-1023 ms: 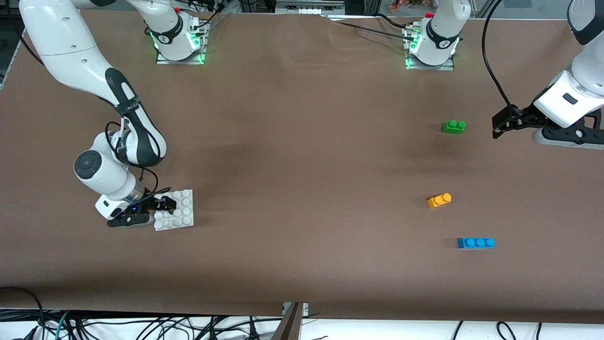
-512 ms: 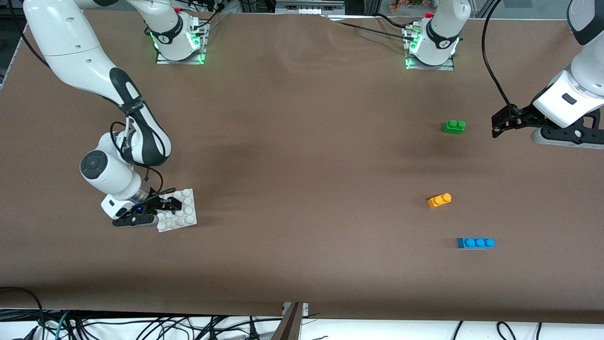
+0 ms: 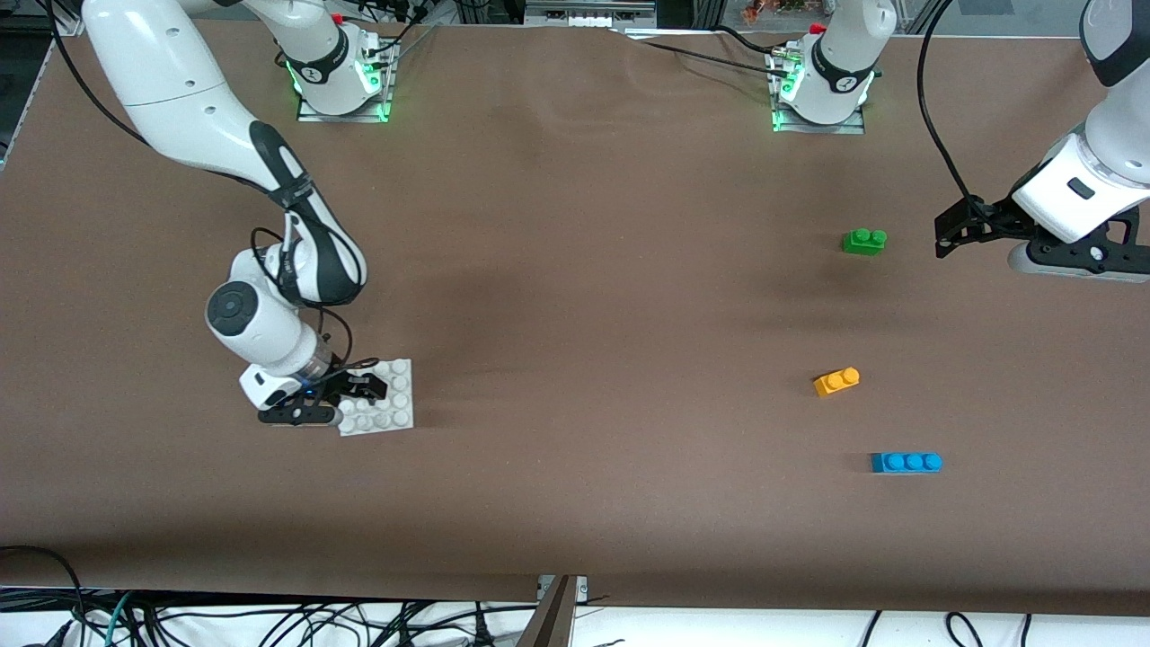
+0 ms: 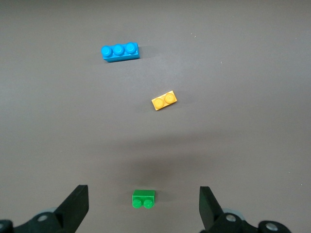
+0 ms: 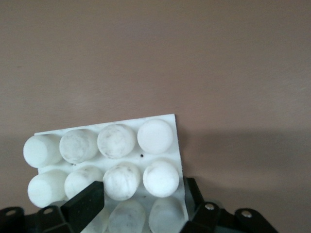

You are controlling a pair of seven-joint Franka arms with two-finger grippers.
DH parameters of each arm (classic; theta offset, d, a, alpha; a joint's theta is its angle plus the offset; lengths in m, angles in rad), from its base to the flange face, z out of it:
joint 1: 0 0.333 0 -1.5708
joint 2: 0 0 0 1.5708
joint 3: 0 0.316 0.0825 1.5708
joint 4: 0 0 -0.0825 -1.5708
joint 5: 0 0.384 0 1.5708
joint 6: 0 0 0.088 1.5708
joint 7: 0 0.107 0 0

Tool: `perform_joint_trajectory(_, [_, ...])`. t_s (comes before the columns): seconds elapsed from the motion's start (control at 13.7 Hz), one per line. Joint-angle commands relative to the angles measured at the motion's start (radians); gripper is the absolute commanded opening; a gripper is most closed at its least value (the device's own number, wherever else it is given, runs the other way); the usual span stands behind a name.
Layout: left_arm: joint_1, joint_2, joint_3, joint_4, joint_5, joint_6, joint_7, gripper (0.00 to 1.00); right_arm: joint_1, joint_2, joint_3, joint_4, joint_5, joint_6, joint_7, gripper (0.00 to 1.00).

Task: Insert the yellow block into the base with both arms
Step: 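Grasp the edge of the white base plate with the right gripper, then slide the base plate with the right gripper toward the table middle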

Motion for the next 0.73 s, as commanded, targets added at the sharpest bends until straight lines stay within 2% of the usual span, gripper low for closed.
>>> perform_joint_trajectory(0.0, [-0.001, 0.011, 0.000, 0.030, -0.002, -0.022, 0.001, 1.00, 0.090, 0.008, -0.002, 0.017, 0.005, 0.007, 0.144, 0.77])
perform_joint_trajectory(0.51, [-0.001, 0.011, 0.000, 0.030, -0.002, -0.022, 0.003, 1.00, 0.292, 0.024, -0.015, 0.055, -0.007, 0.011, 0.353, 0.77])
perform_joint_trajectory(0.66, [-0.001, 0.011, 0.000, 0.030, -0.002, -0.023, 0.001, 1.00, 0.302, 0.032, -0.041, 0.054, -0.051, 0.036, 0.352, 0.77])
